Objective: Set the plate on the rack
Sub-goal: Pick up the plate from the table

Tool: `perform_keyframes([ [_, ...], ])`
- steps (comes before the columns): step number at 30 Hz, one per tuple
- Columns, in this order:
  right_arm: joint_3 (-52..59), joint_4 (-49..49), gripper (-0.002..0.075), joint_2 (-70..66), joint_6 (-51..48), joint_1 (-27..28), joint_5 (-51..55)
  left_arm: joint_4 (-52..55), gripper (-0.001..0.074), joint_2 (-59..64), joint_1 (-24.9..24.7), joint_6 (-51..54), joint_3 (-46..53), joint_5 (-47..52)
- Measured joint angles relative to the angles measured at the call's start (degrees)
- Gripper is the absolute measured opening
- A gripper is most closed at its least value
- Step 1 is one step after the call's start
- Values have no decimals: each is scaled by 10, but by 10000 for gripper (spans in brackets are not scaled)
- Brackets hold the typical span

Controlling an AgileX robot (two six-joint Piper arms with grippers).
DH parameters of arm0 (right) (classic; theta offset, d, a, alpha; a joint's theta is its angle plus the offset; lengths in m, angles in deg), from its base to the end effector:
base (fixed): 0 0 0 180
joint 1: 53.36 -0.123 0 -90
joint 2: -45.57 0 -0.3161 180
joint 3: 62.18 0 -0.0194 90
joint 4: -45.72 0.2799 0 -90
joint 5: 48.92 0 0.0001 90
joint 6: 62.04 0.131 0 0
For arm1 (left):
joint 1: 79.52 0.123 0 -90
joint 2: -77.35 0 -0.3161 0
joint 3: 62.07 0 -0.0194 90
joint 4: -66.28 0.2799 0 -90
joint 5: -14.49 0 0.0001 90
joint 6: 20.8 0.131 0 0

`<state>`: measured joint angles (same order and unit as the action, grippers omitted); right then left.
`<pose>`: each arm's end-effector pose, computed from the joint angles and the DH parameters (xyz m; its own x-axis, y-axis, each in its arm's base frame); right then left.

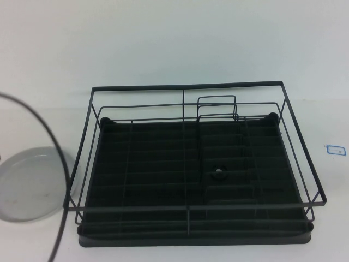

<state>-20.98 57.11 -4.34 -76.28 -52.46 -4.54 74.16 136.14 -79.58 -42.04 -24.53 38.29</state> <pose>0.1687 0.0155 0.2871 -0.6934 -0.0934 -0.7144 -0.1562 0.9875 0.0224 0.2298 0.0070 0.3164 -0.4727 -0.2414 -0.8475 -0.1664 0.9689 -0.1832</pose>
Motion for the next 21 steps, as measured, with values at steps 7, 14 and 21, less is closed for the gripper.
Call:
perform_keyframes([
  [7,-13,26,19,-21,-36,0,60,-17,137,131,79,76,-131,64],
  [14,-15,73,19,-21,-66,0,117,-177,329,252,155,319,-205,176],
  [21,-15,88,19,-21,-85,0,191,-191,328,359,160,357,-241,209],
])
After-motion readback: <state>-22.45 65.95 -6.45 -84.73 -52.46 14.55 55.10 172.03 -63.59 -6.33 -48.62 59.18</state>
